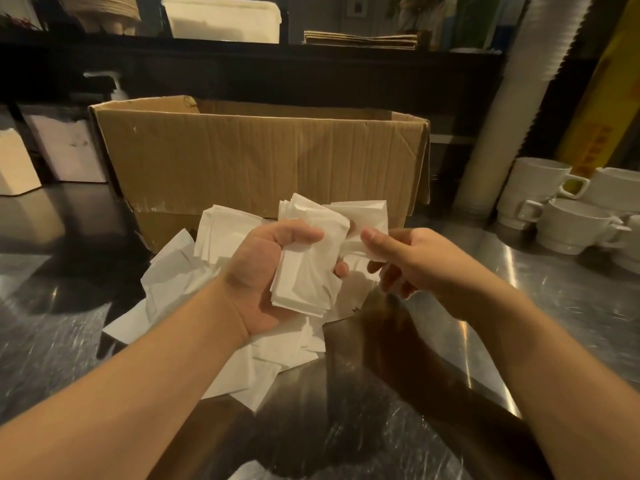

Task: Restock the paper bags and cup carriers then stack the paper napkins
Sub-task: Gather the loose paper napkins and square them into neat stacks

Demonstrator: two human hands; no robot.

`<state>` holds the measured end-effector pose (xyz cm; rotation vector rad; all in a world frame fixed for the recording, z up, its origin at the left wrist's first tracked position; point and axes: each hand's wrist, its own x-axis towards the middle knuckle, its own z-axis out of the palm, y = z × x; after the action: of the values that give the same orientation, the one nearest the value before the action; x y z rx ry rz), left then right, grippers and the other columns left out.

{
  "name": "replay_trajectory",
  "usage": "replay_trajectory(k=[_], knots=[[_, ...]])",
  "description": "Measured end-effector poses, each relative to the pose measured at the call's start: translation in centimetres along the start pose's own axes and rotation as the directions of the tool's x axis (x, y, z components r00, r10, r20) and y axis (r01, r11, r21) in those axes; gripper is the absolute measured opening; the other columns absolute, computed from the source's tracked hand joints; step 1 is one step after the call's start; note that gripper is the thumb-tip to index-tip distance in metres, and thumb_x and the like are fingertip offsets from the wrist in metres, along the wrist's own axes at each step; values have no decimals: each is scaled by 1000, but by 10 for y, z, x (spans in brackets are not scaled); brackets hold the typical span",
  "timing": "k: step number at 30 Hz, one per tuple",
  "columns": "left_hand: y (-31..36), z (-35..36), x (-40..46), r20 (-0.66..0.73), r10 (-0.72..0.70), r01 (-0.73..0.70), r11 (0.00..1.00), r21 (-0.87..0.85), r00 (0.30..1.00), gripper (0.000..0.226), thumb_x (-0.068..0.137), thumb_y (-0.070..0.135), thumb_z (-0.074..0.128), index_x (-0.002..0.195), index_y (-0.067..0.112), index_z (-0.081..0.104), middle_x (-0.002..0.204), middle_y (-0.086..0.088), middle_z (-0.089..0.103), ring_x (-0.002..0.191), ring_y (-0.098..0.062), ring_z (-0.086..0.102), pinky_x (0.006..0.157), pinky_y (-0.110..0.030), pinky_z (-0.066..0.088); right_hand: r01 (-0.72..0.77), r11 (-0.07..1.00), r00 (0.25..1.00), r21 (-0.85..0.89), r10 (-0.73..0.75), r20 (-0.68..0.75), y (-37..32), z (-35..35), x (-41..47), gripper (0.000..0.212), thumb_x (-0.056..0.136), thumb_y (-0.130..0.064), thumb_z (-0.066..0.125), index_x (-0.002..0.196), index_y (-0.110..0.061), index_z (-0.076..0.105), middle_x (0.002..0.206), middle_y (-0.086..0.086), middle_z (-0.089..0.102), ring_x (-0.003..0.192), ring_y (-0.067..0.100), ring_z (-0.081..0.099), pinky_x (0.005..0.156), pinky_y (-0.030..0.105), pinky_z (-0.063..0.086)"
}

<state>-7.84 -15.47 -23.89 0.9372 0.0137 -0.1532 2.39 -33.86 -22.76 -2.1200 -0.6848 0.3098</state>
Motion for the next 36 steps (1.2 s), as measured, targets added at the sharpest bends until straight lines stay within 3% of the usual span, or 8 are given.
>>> replay_trajectory(k=[5,8,12,16,20,26,32,36], knots=[[-2,2,-2,9,-46,46,997,64,999,56,69,12,69,125,10,69,105,-19,64,80,-28,62,74,-41,50,29,883,997,469,10,-79,3,6,1,40,77,-51,76,108,-27,68,94,-7,78,91,19,76,86,40,62],[-4,-1,-1,0,-85,85,991,107,996,75,62,11,78,135,9,61,113,-21,60,84,-30,63,73,-41,50,97,800,988,592,-8,-151,4,9,1,50,77,-32,81,123,-23,62,108,-1,74,100,22,74,85,41,63],[-4,-3,0,13,-85,82,988,130,996,84,52,15,88,132,9,64,112,-22,63,86,-30,64,75,-42,51,230,768,958,598,-71,-278,-1,11,-2,48,91,-15,71,131,-34,53,121,-3,64,104,20,69,80,37,63],[-3,-1,-1,15,-90,87,988,127,996,76,50,16,88,125,12,73,113,-21,66,87,-29,65,72,-41,55,251,781,936,571,-45,-349,0,10,-2,9,99,-24,63,107,-25,66,110,-1,65,103,25,63,78,38,62],[-3,-1,-1,82,-95,79,981,178,992,88,53,18,85,139,14,65,120,-19,61,90,-27,63,72,-40,55,157,775,950,612,50,-307,-2,2,-2,12,99,-29,63,102,-19,70,107,2,70,101,26,66,72,34,59],[-2,0,-4,118,-97,72,977,198,988,83,50,19,85,132,18,71,111,-17,68,88,-27,68,70,-39,59,58,750,991,659,39,-130,-2,-9,-5,12,98,-28,63,102,-18,69,108,5,69,103,28,65,77,36,58],[-1,2,-6,144,-127,102,980,173,981,67,56,14,80,122,11,76,106,-19,67,82,-30,67,71,-39,58,71,772,983,632,51,-174,0,-7,-1,8,95,-14,66,100,-15,72,97,2,74,93,24,71,72,34,63],[-1,3,-6,89,-129,111,977,182,988,93,47,14,85,135,8,58,96,-22,68,79,-32,69,68,-40,59,106,852,978,513,4,-209,2,-4,0,7,97,-16,65,98,-19,71,100,0,72,93,21,70,75,34,62]])
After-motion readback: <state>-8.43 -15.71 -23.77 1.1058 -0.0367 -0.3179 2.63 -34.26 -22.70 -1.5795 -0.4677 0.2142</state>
